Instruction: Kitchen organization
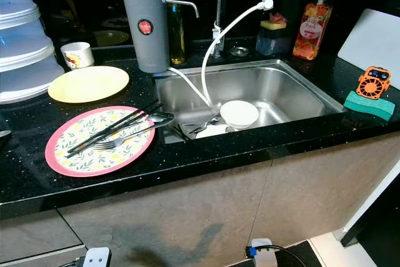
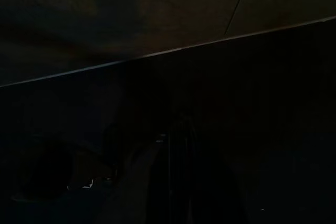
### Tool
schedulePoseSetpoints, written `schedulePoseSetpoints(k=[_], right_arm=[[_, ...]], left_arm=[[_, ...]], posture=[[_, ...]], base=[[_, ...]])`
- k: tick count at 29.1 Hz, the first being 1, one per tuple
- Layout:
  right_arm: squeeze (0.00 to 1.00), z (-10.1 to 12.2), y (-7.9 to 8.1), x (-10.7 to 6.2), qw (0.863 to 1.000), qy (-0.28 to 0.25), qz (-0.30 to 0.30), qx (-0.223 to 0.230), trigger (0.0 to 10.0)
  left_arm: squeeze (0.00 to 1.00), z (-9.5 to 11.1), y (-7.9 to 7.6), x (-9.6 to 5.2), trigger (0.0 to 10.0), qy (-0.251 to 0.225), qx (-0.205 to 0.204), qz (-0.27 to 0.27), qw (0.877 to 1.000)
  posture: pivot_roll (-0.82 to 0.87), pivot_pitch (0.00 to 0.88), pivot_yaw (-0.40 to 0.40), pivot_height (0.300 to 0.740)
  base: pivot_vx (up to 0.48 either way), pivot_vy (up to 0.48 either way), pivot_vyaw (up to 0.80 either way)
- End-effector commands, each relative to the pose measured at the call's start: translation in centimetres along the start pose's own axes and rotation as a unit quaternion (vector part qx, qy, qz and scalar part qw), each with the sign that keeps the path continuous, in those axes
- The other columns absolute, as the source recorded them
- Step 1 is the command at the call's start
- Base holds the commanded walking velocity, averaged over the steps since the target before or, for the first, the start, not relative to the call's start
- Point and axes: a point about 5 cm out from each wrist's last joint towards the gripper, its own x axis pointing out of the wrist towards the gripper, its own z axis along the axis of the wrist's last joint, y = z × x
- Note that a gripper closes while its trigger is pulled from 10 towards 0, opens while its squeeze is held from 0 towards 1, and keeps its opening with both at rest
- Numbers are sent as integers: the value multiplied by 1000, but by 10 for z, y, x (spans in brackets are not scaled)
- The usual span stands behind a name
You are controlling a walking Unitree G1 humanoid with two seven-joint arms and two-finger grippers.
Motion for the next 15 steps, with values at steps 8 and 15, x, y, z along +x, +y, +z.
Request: schedulePoseSetpoints(k=[8,15], right_arm=[[0,-5,3,0,1000,10,1,3,10000],[0,-5,4,0,1000,10,2,-2,10000]], left_arm=[[0,-2,0,0,10000,8,1,1,1000],[0,2,0,0,10000,-8,-14,-4,1000]], posture=[[20,41,15,740],[19,43,12,740]], base=[[0,0,0],[0,0,0]])
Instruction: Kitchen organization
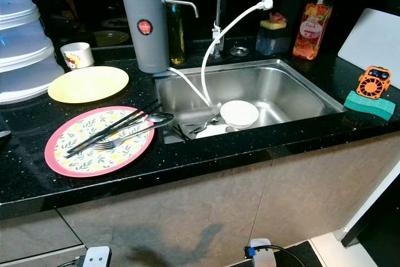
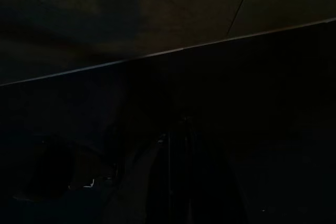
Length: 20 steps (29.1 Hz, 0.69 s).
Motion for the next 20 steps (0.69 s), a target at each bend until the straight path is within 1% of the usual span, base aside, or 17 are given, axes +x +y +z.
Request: schedulePoseSetpoints(k=[1,6,10,12,17,20], right_arm=[[0,-5,1,-1,1000,9,0,-1,10000],[0,-6,0,-1,1000,11,0,0,10000],[0,-8,-2,-2,1000,12,-1,6,10000],[0,-7,-2,-2,1000,10,-3,12,10000],[0,-6,-2,-2,1000,3,0,17,10000],[0,-6,1,-2,1000,4,17,25,10000]], left_arm=[[0,-1,1,-1,10000,0,-5,-2,1000],[0,-2,3,-2,10000,-1,-6,-1,1000],[0,-5,5,-3,10000,4,2,6,1000],[0,-6,5,-3,10000,8,10,5,1000],[0,-6,3,-3,10000,7,12,3,1000],[0,-5,2,-2,10000,7,14,0,1000]], posture=[[19,43,12,740],[17,39,8,740],[18,29,7,740],[16,25,9,740],[12,20,12,740],[10,16,12,740]], base=[[0,0,0],[0,0,0],[0,0,0],[0,0,0],[0,0,0],[0,0,0]])
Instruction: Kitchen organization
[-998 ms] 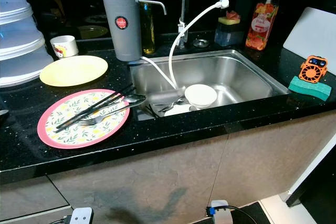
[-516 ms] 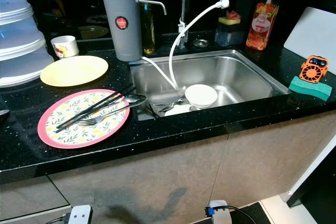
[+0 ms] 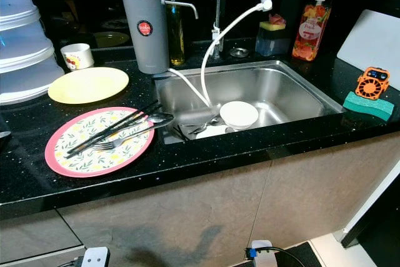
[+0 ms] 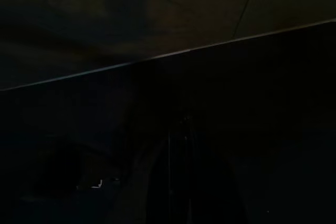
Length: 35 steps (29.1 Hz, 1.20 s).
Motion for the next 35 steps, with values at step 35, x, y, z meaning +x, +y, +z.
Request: schedulePoseSetpoints(k=[35], right_arm=[[0,-6,-4,0,998,39,-25,-48,10000]], left_arm=[[0,-6,-2,2,10000,33,25,34,999]], posture=[[7,0,-21,740]], base=[[0,0,0]])
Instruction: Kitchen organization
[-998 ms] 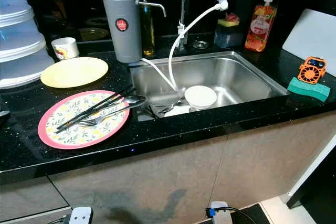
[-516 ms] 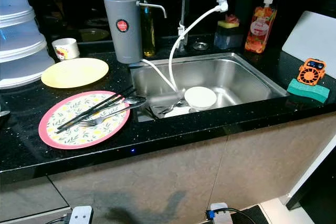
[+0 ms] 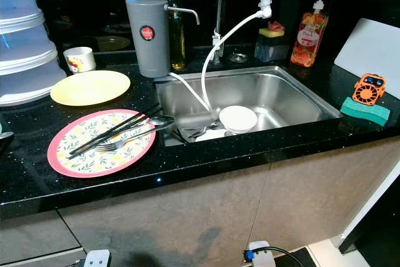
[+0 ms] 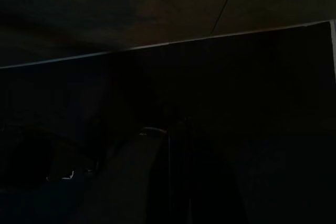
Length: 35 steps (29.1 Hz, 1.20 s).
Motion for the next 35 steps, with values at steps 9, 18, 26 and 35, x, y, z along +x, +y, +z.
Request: schedulePoseSetpoints(k=[9,18,26,35], right_arm=[[0,-4,-3,-1,1000,13,-4,-9,10000],[0,-2,-2,0,1000,12,-5,-10,10000],[0,0,-2,1,1000,14,-8,-8,10000],[0,-1,-5,0,1000,13,-16,-9,10000]], left_arm=[[0,-7,0,-1,10000,9,9,6,1000],[0,-7,4,-2,10000,10,7,8,1000],[0,-6,4,-1,10000,13,9,5,1000],[0,-5,0,0,10000,13,10,0,1000]], posture=[[3,0,-31,740],[8,0,-29,740],[1,0,-18,740],[-3,0,-9,740]], base=[[0,0,0],[0,0,0],[0,0,0],[0,0,0]])
